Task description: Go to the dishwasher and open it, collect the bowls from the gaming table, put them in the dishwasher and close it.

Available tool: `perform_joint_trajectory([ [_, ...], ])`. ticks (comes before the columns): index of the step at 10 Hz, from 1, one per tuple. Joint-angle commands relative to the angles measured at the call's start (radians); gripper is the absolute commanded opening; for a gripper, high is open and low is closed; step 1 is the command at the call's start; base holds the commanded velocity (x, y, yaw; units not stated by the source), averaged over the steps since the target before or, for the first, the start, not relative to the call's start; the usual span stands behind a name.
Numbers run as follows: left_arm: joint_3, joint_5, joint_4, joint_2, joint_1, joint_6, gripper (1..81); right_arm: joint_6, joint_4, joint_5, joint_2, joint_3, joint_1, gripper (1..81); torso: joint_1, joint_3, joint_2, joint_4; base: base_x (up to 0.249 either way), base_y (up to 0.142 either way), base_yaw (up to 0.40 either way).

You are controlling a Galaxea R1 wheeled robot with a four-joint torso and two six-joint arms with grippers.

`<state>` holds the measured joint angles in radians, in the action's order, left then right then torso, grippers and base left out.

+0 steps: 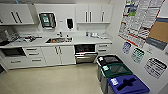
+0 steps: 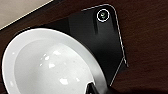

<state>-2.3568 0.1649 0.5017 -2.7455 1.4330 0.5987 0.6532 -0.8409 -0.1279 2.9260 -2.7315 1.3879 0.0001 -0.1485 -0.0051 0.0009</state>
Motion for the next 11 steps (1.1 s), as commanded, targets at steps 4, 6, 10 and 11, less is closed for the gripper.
perform_joint_trajectory([
  [4,0.008,-0.027,0.012,0.016,-0.038,-0.005,1.0,0.000,-0.001,-0.088,-0.012,-0.003,-0.049,1.0,0.000,0.000,0.000,0.000,0.135,0.074,0.000],
  [6,0.010,-0.027,0.012,0.016,-0.036,-0.005,1.0,0.000,-0.001,-0.087,-0.012,-0.003,-0.049,1.0,0.000,0.000,0.000,0.000,0.135,0.034,0.000],
  [10,0.008,-0.027,0.012,0.018,-0.038,-0.007,1.0,0.000,-0.001,-0.087,-0.012,-0.003,-0.049,1.0,0.000,0.000,0.000,0.000,0.136,0.000,0.000],
  [11,0.008,-0.027,0.012,0.018,-0.036,-0.005,1.0,0.000,-0.001,-0.087,-0.014,-0.003,-0.048,1.0,0.000,0.000,0.000,0.000,0.137,0.000,0.000],
])
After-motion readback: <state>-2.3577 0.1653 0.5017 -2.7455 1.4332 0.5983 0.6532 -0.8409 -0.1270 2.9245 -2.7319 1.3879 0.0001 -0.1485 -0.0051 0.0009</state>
